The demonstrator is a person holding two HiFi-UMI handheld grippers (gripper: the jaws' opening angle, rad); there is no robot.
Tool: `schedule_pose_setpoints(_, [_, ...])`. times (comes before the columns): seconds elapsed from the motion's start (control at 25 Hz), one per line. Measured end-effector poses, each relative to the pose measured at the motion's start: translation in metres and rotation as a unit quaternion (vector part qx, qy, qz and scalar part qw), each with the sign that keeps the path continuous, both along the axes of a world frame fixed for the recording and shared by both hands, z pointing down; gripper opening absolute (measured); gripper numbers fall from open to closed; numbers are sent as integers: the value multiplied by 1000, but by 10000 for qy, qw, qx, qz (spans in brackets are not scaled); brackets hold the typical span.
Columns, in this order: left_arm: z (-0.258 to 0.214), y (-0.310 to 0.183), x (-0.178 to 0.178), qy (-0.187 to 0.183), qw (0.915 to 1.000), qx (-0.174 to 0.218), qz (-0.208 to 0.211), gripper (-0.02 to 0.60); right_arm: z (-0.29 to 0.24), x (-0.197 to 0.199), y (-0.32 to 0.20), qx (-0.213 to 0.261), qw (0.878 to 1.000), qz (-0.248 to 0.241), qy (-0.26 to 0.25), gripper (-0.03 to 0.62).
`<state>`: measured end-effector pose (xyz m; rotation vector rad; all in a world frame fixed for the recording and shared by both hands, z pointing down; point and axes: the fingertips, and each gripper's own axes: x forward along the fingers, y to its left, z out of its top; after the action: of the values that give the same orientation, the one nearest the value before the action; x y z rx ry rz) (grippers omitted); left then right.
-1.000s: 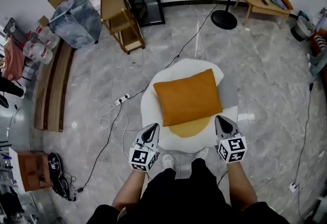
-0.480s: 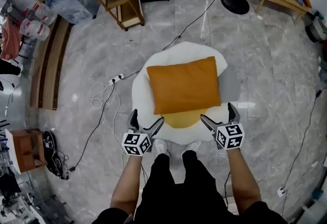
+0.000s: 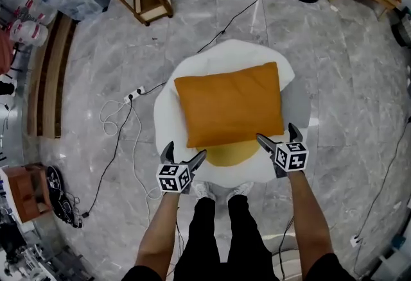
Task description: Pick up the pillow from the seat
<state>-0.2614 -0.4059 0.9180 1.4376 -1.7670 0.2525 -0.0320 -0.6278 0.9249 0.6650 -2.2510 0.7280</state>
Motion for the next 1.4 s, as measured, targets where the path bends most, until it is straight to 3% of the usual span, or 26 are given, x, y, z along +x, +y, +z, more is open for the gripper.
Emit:
schedule_pose_setpoints(0.24, [90,-24,-14,413,9986,-331,-90,580,101,14,-26,-552,9969,13,553,591])
schedule_pose_setpoints(0.56, [198,-23,-22,571,9944,-882,136,580,215,49,-29,-1007,9853,-507,1286,591])
schedule_pose_setpoints(0.8, [233,-44,-34,978,9931,-631,162,580,248,35,-62,-1274,9872,-365,891,591])
schedule_pose_setpoints(0.92, [259,-50,-28,1042,9903,-847,349,578,272,27,-59,-1638,9824,-334,833,589])
schedule_pose_setpoints(1.08, [278,-57,-27,959,9907,-966,86,577,285,21,-61,-1764,9808,-349,757,589])
schedule_pose_setpoints(1.2, [277,-62,-26,871,9912,-1001,0,516,287,17,-59,-1857,9787,-422,768,565])
schedule_pose_setpoints(1.4, [264,-67,-19,620,9924,-1058,117,380,272,8,-54,-1713,9777,-729,967,395])
